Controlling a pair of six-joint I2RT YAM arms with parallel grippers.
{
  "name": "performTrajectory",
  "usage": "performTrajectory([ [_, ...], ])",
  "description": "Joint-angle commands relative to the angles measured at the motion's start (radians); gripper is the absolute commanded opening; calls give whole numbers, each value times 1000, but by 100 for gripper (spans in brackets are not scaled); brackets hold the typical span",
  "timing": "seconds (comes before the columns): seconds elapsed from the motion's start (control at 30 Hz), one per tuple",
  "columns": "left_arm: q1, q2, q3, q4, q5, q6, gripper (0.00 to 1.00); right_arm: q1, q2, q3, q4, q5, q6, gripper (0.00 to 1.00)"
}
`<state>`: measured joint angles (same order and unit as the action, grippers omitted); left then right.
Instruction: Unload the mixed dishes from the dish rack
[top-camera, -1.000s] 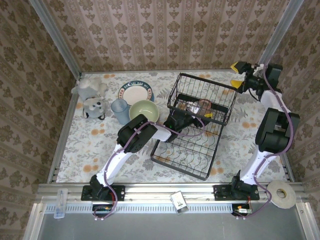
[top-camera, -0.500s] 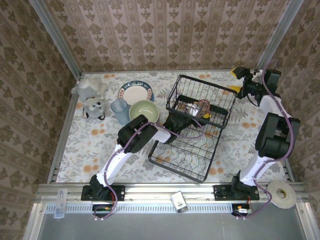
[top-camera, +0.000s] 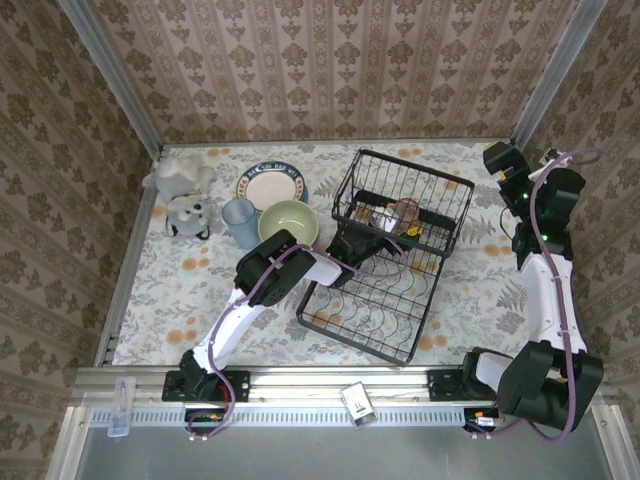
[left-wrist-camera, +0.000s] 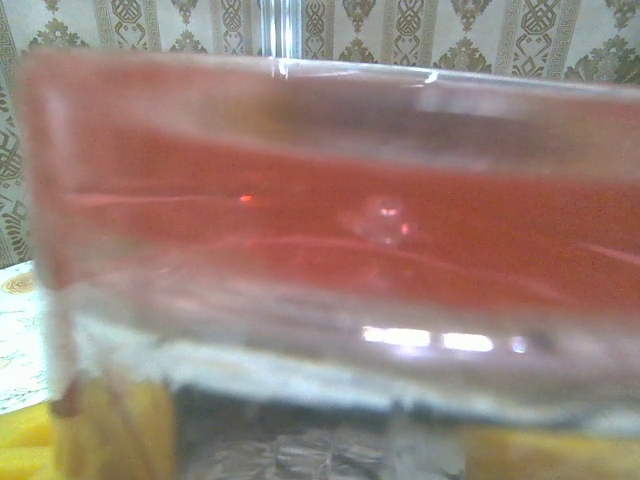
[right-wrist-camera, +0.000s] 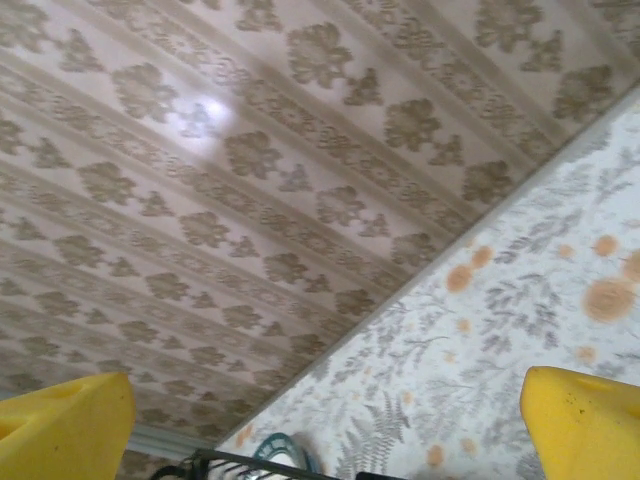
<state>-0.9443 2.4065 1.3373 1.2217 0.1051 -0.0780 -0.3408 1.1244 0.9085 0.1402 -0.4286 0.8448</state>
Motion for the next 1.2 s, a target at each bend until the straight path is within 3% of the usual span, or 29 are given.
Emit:
performTrajectory([
  [0.0,-3,16,23,81,19,0,79,44,-163,-51,-82,116,-132,100],
  [0.1,-2,20,25,81,24,-2,79,45,-303,-86,-196,121,-186,95],
  [0.27,-2,17,18,81,27,3,79,116,-381,25,-629,196,-279,81],
  [0.47,-2,16,13,79,28,4,79,230,-339,168,-904,304,-261,61],
  [0.53,-4,16,14,79,29,8,79,286,-293,225,-981,363,-247,61],
  [0.77,-11,10,9,81,39,36,78,427,-149,325,-1040,465,-209,57],
  [1.17,-47,-1,-6,85,0,149,79,442,-69,366,-1068,482,-179,0],
])
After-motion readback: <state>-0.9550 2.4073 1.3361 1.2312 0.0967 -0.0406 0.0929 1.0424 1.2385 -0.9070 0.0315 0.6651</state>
